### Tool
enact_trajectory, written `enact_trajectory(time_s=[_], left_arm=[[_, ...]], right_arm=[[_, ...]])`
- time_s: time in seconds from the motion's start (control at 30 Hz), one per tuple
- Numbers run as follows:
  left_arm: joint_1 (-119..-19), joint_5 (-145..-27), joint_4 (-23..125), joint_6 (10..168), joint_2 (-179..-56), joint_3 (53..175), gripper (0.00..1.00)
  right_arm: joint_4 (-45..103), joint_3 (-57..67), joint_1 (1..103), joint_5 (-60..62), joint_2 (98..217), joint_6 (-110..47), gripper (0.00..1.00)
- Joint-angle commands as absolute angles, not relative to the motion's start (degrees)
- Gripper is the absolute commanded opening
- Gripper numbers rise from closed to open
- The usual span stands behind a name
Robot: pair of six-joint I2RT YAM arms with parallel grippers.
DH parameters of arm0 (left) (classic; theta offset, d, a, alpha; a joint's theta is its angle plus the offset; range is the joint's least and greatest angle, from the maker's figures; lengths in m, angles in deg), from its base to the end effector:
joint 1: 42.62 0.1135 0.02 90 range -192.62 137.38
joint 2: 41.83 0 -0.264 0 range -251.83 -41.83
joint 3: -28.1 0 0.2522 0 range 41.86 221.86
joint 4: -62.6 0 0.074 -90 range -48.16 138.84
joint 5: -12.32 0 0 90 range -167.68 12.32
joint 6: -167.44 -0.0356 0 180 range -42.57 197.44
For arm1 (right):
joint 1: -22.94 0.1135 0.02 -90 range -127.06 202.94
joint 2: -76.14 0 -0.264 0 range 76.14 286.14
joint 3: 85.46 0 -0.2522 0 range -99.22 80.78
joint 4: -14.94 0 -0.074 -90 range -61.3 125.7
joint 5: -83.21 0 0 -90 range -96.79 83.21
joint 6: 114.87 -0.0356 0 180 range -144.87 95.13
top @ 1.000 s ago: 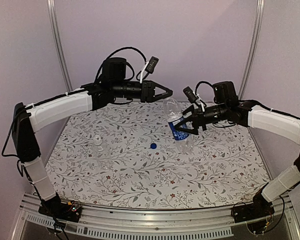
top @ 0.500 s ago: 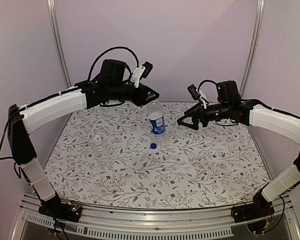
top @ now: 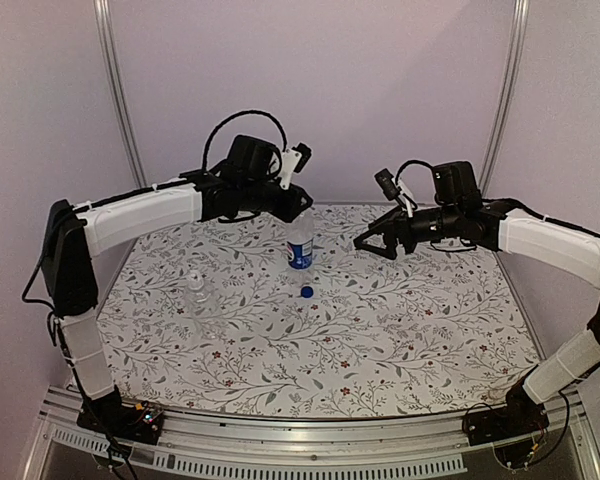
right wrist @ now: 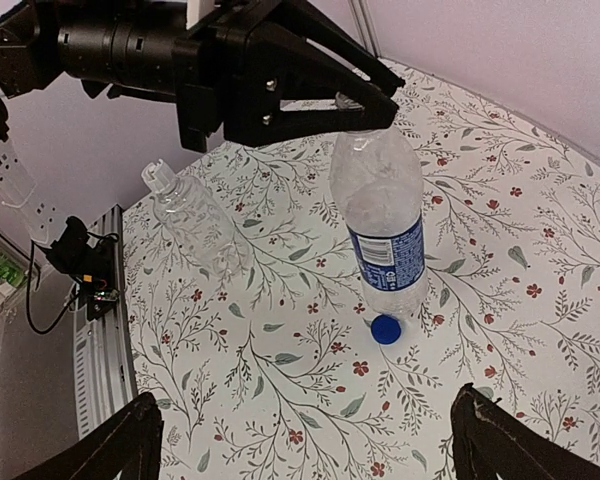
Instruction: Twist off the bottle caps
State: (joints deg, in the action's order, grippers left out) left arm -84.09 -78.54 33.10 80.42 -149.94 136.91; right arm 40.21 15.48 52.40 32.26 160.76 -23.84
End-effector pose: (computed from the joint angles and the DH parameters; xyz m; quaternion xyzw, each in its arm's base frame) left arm 0.3370 -0.2986 0.3147 0.2873 0.8114 -0.1985 0.4688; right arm 0.2794 0.1836 0.2998 -0.3747 0.7474 0.3960 0.3797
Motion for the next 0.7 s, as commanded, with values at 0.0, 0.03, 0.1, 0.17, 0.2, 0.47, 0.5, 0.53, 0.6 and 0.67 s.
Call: enact_trajectory(time_s=[0.0,0.03,0.1,0.17,0.2,0.47,0.5,0.53,0.6,0.67], left_arm=[[-83.33,-74.98,34.63,79.78,-151.63,138.36,0.0],[-83.27,-74.71,34.93,79.93,-151.88,138.04,0.0],[-83.27,-74.35,35.8,80.18,-152.12,137.18,0.0],[-83.3,-74.42,36.65,80.53,-152.05,136.06,0.0],[-83.23,-74.36,37.07,80.84,-151.89,135.49,0.0],[-83.23,-74.27,41.63,83.06,-148.97,128.26,0.05],[-83.25,-74.25,41.9,83.22,-148.75,127.7,0.07],[-83.29,-74.26,41.94,83.37,-148.55,127.27,0.09],[-83.31,-74.44,41.91,83.79,-148.24,126.52,0.16],[-83.33,-75.15,42.33,84.2,-147.74,125.45,0.25]], right_arm=[[39.07,15.46,52.21,31.55,160.38,-24.19,0.99],[39.07,15.53,52.29,31.47,160.34,-24.17,0.99],[39.11,15.65,52.29,31.31,160.22,-24.11,0.99],[39.15,15.65,52.24,31.12,160.02,-24.04,0.99],[39.16,15.79,52.23,31.03,159.93,-24.0,0.99],[39.3,15.91,52.21,30.87,160.03,-23.56,0.99],[39.32,15.84,52.22,30.91,160.14,-23.63,0.99],[39.25,15.81,52.21,30.98,160.16,-23.6,0.99],[39.26,15.68,52.21,31.05,160.25,-23.56,0.99],[39.17,15.77,52.22,31.16,160.34,-23.56,0.99]])
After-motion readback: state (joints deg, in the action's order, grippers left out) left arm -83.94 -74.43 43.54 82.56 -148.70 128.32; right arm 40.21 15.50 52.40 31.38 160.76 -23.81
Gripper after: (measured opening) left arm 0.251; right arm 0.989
